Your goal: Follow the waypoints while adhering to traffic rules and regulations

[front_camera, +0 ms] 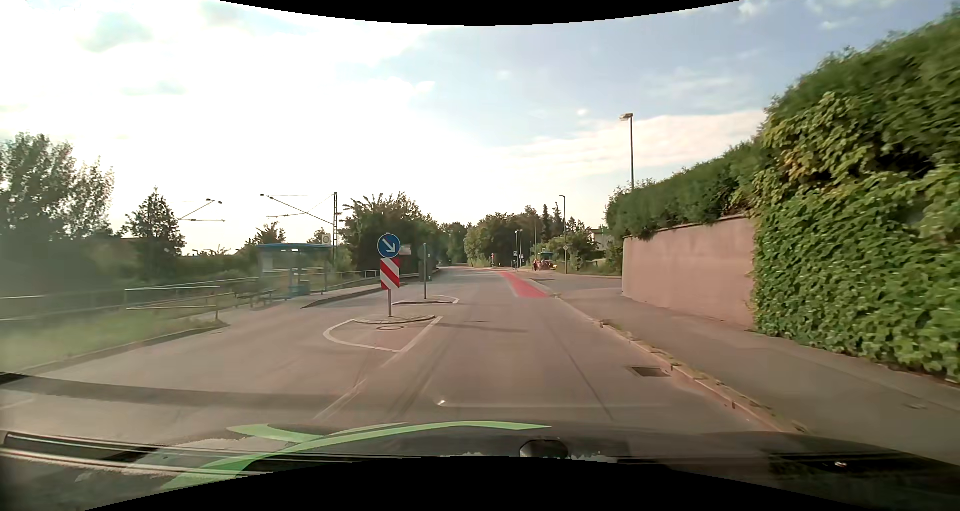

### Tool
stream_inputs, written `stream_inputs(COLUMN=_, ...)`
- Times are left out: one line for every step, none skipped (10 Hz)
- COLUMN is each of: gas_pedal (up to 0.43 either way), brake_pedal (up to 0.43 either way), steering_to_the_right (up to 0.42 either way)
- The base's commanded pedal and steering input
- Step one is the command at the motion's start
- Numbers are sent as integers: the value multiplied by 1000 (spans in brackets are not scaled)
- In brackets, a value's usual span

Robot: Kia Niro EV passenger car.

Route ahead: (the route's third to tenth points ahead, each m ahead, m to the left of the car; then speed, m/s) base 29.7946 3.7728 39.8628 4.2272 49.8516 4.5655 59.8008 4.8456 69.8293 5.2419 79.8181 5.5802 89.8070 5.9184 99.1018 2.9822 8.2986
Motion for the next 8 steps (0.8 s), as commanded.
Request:
stream_inputs(gas_pedal=98, brake_pedal=0, steering_to_the_right=-1)
stream_inputs(gas_pedal=98, brake_pedal=0, steering_to_the_right=-2)
stream_inputs(gas_pedal=98, brake_pedal=0, steering_to_the_right=-2)
stream_inputs(gas_pedal=98, brake_pedal=0, steering_to_the_right=-2)
stream_inputs(gas_pedal=98, brake_pedal=0, steering_to_the_right=-2)
stream_inputs(gas_pedal=98, brake_pedal=0, steering_to_the_right=-3)
stream_inputs(gas_pedal=98, brake_pedal=0, steering_to_the_right=-3)
stream_inputs(gas_pedal=98, brake_pedal=0, steering_to_the_right=-4)
